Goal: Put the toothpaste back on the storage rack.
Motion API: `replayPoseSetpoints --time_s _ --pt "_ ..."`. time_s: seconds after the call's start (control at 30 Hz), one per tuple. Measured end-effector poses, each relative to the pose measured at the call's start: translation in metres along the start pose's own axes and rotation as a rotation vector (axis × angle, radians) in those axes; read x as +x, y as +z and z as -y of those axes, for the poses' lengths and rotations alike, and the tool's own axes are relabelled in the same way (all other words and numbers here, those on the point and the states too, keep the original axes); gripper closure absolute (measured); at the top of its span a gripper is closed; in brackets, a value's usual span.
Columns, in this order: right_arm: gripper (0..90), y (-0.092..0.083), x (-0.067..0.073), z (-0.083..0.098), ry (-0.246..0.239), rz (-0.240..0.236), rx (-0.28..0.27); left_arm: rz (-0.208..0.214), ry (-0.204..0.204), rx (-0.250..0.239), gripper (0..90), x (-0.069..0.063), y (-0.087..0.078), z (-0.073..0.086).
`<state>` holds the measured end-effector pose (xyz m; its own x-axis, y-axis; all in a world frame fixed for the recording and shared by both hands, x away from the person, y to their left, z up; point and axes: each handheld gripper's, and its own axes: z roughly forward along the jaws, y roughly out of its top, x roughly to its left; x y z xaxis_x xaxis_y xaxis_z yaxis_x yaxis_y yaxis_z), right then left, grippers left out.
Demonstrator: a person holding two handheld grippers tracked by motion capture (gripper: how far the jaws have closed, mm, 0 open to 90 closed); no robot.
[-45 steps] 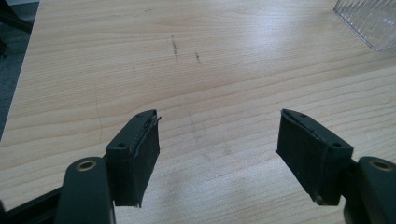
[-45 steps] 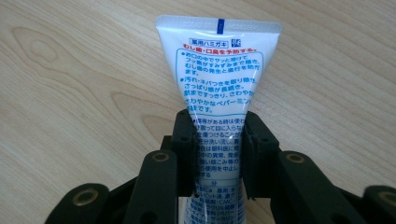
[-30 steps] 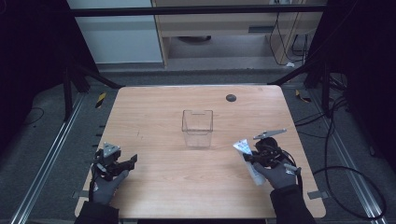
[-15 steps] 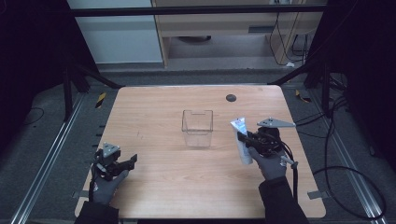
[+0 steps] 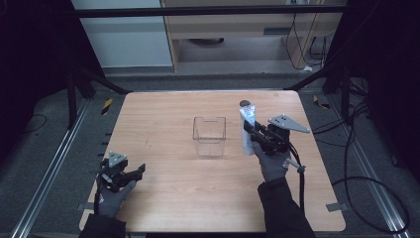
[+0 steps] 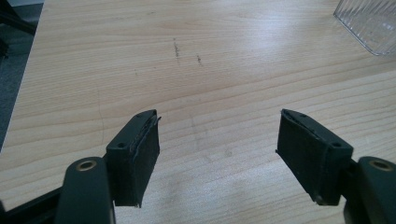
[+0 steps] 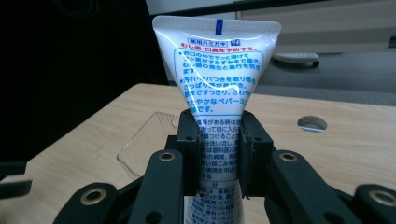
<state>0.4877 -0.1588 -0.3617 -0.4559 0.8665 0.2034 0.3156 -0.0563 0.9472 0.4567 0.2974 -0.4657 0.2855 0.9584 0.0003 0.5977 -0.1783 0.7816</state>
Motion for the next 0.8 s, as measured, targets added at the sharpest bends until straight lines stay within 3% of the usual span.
replayPoseSetpoints --time_s 0.3,0.8 --pt "73.6 0.021 0.006 -0.004 0.04 0.036 -0.09 0.001 -0.004 -0.002 28.8 0.001 0.0 0.0" --pt "73.5 0.051 0.019 -0.008 0.077 0.049 -0.142 -0.002 0.002 -0.005 28.8 0.0 -0.001 0.0"
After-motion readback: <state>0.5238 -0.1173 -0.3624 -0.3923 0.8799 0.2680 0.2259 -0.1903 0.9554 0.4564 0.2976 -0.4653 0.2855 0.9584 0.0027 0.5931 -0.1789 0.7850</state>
